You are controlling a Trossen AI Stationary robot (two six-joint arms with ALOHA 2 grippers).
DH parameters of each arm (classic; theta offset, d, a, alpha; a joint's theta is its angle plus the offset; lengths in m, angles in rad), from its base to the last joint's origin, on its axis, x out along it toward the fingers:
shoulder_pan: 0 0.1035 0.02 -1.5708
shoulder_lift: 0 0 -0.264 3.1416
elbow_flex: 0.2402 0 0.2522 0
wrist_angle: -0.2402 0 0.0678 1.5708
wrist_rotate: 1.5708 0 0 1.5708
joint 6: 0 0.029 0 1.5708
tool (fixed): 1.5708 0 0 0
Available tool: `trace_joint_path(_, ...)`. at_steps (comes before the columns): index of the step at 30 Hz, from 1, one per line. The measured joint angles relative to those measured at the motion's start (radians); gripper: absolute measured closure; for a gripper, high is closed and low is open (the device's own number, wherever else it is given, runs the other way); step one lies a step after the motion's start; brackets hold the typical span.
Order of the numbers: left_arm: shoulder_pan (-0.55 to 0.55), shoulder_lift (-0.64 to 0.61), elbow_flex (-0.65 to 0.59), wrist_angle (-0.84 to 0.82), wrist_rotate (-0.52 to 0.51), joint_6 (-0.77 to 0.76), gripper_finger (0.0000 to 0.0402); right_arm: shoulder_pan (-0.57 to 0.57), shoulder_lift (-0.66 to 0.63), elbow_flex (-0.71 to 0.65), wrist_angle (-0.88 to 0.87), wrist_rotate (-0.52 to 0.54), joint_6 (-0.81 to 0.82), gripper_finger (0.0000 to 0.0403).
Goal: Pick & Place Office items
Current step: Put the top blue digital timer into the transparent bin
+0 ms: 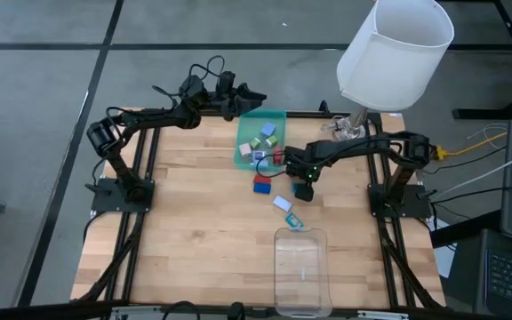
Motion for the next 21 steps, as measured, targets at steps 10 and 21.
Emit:
trace_joint_path(10, -0.001, 0.000, 0.000, -0.002, 0.001, 0.001, 0.0179, 0.000, 0.006, -0.002, 0.025, 0.035, 0.024, 0.0180)
trace_joint_path(21, -0.008, 0.000, 0.000, 0.001, 0.000, -0.035, 0.0187, -0.001, 0.018, 0.129, 0.025, -0.103, 0.196, 0.0251)
